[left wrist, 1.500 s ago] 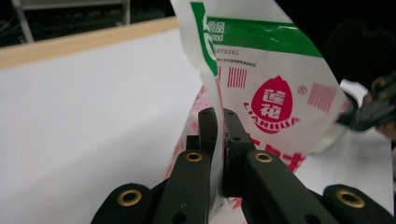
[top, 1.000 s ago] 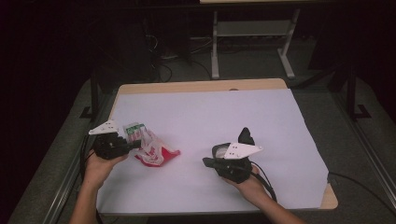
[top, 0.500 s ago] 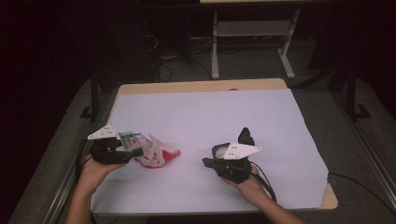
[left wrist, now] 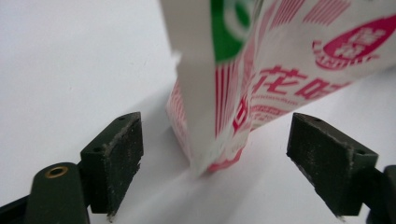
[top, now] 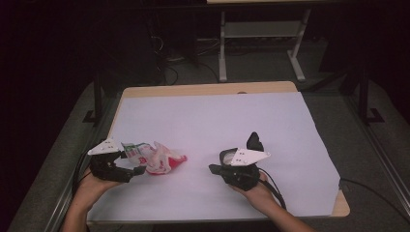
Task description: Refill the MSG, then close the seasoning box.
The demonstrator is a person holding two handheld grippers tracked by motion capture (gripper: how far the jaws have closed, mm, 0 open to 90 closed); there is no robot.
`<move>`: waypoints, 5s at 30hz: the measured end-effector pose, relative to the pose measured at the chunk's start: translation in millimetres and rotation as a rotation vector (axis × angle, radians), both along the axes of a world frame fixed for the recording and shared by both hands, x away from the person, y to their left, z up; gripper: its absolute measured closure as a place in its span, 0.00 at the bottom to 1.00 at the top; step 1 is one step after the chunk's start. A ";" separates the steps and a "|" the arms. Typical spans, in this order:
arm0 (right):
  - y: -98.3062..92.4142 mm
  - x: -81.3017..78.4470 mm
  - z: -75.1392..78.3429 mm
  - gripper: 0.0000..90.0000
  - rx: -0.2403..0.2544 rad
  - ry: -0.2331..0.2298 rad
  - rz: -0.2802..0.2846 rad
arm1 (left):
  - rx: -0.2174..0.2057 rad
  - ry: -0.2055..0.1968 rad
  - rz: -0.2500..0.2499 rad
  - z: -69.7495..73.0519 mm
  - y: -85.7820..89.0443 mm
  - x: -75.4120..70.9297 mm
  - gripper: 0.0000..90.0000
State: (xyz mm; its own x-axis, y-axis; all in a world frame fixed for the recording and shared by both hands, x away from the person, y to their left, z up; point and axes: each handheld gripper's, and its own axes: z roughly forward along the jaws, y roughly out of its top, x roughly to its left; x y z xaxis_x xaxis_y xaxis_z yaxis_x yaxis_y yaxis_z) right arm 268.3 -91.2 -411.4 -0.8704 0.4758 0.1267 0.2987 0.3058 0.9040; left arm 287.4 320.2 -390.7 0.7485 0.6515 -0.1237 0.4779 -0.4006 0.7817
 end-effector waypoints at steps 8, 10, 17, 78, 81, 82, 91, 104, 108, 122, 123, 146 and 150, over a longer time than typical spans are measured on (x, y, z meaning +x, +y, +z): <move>-7.1 1.6 2.5 1.00 0.014 0.017 -0.012 | 0.020 0.024 0.035 -17.4 3.7 -14.2 0.20; -9.5 1.3 3.4 1.00 0.017 0.025 -0.012 | 0.031 0.026 0.044 -22.1 3.5 -16.6 0.20; -18.7 0.8 10.3 1.00 0.032 0.029 -0.022 | 0.052 0.019 0.052 -26.9 2.4 -16.5 0.18; -123.0 23.6 16.1 1.00 0.101 0.052 -0.207 | 0.001 0.013 0.110 -45.2 1.5 -32.7 0.18; -120.9 23.6 14.9 1.00 0.106 0.053 -0.213 | 0.000 0.013 0.108 -45.4 2.4 -32.8 0.18; -119.6 23.4 14.7 1.00 0.103 0.050 -0.214 | -0.004 0.017 0.111 -45.6 2.5 -32.9 0.18; -99.4 23.4 13.0 1.00 0.089 0.061 -0.148 | -0.002 0.016 0.113 -45.8 6.3 -34.3 0.18; -90.9 21.0 12.9 1.00 0.050 0.037 -0.130 | -0.014 0.017 0.112 -45.6 6.5 -35.0 0.18; -102.1 19.5 15.8 0.98 0.064 0.026 -0.165 | -0.020 0.019 0.114 -45.1 5.7 -35.4 0.18; -141.0 25.2 11.4 0.70 0.065 0.033 -0.300 | -0.010 0.019 0.116 -44.6 4.6 -34.9 0.18; -143.3 25.8 10.1 0.67 0.063 0.039 -0.310 | -0.012 0.019 0.116 -45.0 4.4 -34.9 0.18; -161.2 38.7 -20.6 0.22 -0.092 0.068 -0.388 | -0.023 0.001 0.108 -44.5 5.5 -36.3 0.18; -161.6 41.0 -29.1 0.22 -0.119 0.083 -0.402 | -0.026 0.003 0.110 -44.4 4.0 -36.3 0.18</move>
State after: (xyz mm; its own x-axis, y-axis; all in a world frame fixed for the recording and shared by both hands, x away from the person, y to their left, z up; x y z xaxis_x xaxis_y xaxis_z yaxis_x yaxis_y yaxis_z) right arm 309.3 -252.8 -440.5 -0.6017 0.7908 0.1121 0.4860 0.2512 0.8371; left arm 251.1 324.2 -435.1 0.6722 0.7263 -0.1435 0.5202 -0.3254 0.7896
